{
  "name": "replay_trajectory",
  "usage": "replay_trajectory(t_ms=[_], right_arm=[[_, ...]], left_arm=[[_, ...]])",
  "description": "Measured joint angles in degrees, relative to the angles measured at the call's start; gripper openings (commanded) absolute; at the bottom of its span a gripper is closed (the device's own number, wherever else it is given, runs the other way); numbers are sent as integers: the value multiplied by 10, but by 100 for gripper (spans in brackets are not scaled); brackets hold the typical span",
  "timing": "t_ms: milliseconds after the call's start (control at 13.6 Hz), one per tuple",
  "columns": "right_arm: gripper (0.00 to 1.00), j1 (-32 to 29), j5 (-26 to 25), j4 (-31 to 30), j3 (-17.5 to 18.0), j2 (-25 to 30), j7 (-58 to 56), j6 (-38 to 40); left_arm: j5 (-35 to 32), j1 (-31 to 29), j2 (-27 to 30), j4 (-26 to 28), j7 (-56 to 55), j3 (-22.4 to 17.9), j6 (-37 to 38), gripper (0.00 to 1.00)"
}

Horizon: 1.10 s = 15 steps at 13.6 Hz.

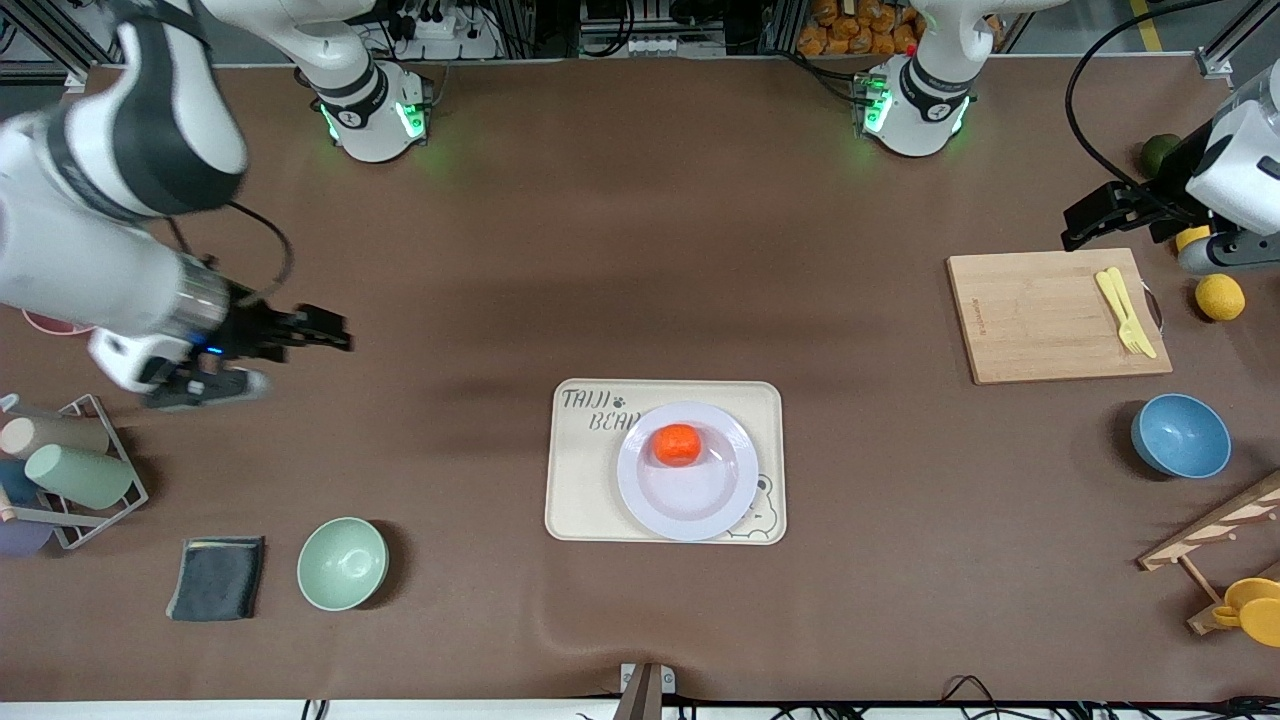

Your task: Place orange and plate with both arms

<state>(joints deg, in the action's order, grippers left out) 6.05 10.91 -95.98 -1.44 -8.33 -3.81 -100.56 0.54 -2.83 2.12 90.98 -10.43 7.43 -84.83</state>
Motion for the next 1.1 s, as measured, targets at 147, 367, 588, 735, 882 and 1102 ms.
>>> replay_trajectory(t_ms=[147, 367, 588, 735, 882, 1102], right_arm=[[100, 7, -11, -3, -52, 24, -60, 6], [100, 7, -65, -4, -74, 53, -86, 15], [100, 2, -84, 7, -78, 76, -81, 65], [100, -3, -100, 21, -80, 81, -59, 95], [100, -11, -102, 48, -82, 82, -23, 144], [100, -18, -102, 70, -80, 82, 7, 171]], left_arm=[[0, -1, 6, -1, 0, 0, 0, 100], [0, -1, 11, -1, 0, 0, 0, 100], [0, -1, 11, -2, 0, 4, -1, 100], [0, -1, 11, -7, 0, 5, -1, 100], [0, -1, 11, -11, 0, 5, -1, 100], [0, -2, 12, -11, 0, 3, -1, 100]])
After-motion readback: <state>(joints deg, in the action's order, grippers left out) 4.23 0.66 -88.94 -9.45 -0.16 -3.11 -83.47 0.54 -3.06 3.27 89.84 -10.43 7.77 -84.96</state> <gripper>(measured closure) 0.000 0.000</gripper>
